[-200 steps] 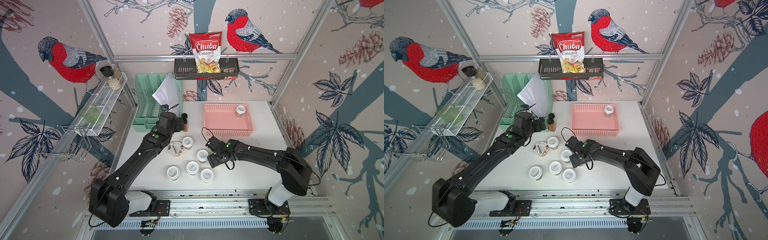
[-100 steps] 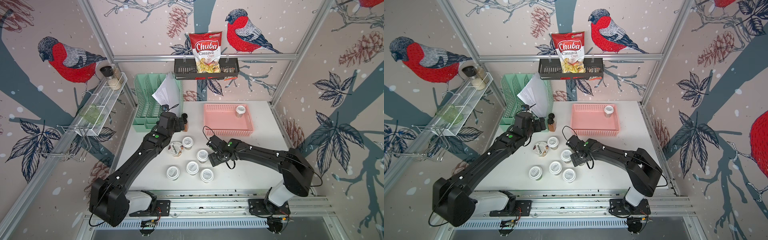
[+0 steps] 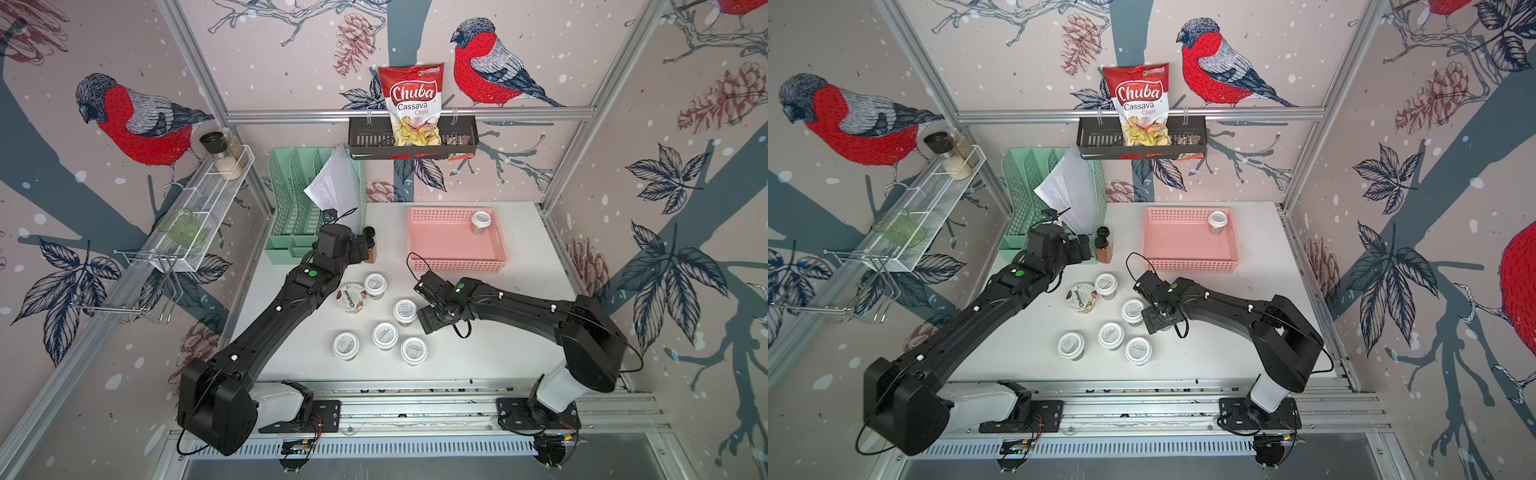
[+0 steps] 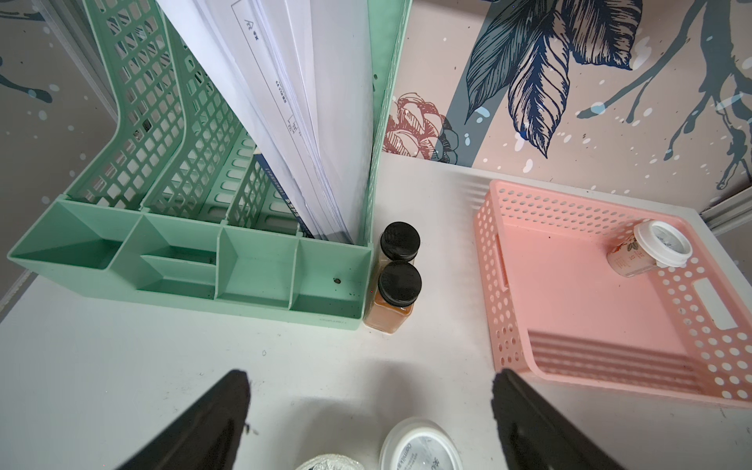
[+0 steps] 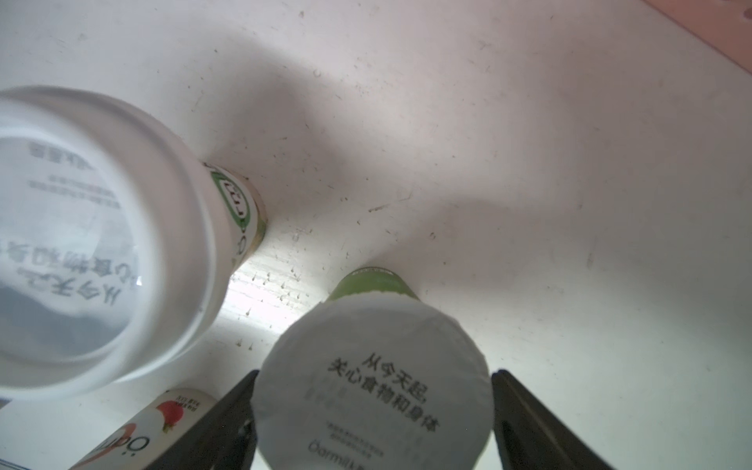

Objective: Put the yogurt in the basket
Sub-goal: Pick up the yogurt from the center of the board.

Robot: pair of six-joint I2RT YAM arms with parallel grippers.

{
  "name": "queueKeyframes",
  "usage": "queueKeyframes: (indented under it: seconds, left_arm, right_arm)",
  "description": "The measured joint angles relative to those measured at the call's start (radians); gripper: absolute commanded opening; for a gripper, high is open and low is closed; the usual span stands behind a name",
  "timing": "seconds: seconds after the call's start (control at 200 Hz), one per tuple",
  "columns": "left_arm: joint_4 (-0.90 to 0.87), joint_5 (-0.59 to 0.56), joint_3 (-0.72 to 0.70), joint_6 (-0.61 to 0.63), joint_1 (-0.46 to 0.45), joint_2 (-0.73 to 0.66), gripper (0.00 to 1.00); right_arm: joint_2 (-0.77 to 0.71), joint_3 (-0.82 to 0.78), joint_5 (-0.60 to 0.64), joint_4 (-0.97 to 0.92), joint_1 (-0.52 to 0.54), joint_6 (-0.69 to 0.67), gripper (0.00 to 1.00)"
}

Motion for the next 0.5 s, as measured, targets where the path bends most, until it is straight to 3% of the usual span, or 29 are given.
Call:
queueKeyframes:
  seconds: [0.5]
  left_arm:
    - [0.0, 0.0, -0.001, 0.016, 0.0, 0.0, 0.96]
  right_arm:
    - [0.0, 0.003, 0.009, -0.002, 0.001, -0.003, 0.79]
